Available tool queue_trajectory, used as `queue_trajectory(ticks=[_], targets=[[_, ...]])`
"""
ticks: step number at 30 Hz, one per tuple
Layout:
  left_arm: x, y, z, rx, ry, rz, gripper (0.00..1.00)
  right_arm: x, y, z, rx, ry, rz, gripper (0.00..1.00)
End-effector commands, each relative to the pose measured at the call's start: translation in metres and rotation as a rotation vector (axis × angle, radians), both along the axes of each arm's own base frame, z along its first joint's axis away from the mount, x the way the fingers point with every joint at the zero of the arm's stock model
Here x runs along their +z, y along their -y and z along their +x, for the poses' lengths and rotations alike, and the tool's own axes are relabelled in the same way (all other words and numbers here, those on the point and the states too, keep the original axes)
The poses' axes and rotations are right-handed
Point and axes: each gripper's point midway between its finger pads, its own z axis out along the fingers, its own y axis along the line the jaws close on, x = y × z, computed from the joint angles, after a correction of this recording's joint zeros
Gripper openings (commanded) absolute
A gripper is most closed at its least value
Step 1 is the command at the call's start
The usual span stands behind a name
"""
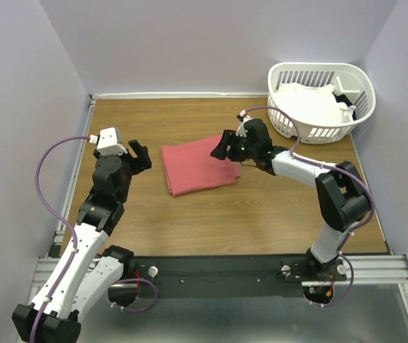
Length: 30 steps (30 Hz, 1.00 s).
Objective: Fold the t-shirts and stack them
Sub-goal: Neatly place the folded tshirt to the corner
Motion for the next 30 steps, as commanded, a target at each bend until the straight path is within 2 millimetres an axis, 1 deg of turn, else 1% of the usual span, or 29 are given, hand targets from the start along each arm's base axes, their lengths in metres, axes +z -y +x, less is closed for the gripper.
queue_trajectory(ticks=[1,2,3,5,8,9,10,12,13,14,18,19,25,27,28,29,30], targets=[[0.007,-0.005,-0.001,0.017,0.035,0.006,0.83,-0.052,0.078,-0.001,-0.101,-0.042,-0.41,0.75],[0.006,-0.005,-0.001,0.015,0.035,0.004,0.83,-0.047,0.078,0.006,-0.102,-0.024,-0.422,0.76],[0.007,-0.005,-0.001,0.017,0.038,0.005,0.83,-0.054,0.081,0.004,-0.08,-0.041,-0.455,0.77],[0.008,-0.005,-0.001,0.014,0.039,0.004,0.83,-0.06,0.075,0.007,-0.053,-0.06,-0.468,0.77],[0.008,-0.005,-0.001,0.012,0.042,0.003,0.82,-0.066,0.069,0.014,-0.041,-0.072,-0.47,0.77],[0.008,-0.004,-0.002,0.009,0.042,0.001,0.82,-0.063,0.068,0.016,-0.042,-0.068,-0.464,0.77],[0.009,-0.005,-0.002,0.011,0.044,0.0,0.82,-0.071,0.066,0.016,-0.033,-0.083,-0.466,0.77],[0.009,-0.004,-0.002,0.008,0.045,-0.001,0.82,-0.074,0.061,0.019,-0.02,-0.093,-0.46,0.77],[0.008,-0.004,-0.002,0.007,0.043,-0.002,0.82,-0.083,0.06,0.019,-0.011,-0.112,-0.465,0.77],[0.009,-0.004,-0.002,0.005,0.043,-0.002,0.82,-0.085,0.059,0.019,-0.007,-0.118,-0.466,0.77],[0.009,-0.003,-0.002,-0.001,0.044,-0.006,0.82,-0.089,0.05,0.017,0.023,-0.144,-0.436,0.76],[0.009,-0.003,-0.002,-0.002,0.046,-0.006,0.82,-0.086,0.044,0.014,0.045,-0.151,-0.41,0.75],[0.01,-0.003,-0.002,-0.004,0.047,-0.008,0.82,-0.091,0.03,-0.003,0.105,-0.195,-0.389,0.65],[0.011,-0.003,-0.002,-0.008,0.05,-0.012,0.82,-0.094,0.026,-0.009,0.127,-0.214,-0.389,0.6],[0.011,-0.002,-0.003,-0.009,0.051,-0.011,0.82,-0.096,0.024,-0.012,0.141,-0.223,-0.397,0.55],[0.01,-0.002,-0.003,-0.009,0.047,-0.011,0.82,-0.097,0.023,-0.013,0.146,-0.224,-0.399,0.55],[0.01,-0.003,-0.003,-0.006,0.05,-0.012,0.82,-0.1,0.023,-0.017,0.152,-0.241,-0.412,0.51]])
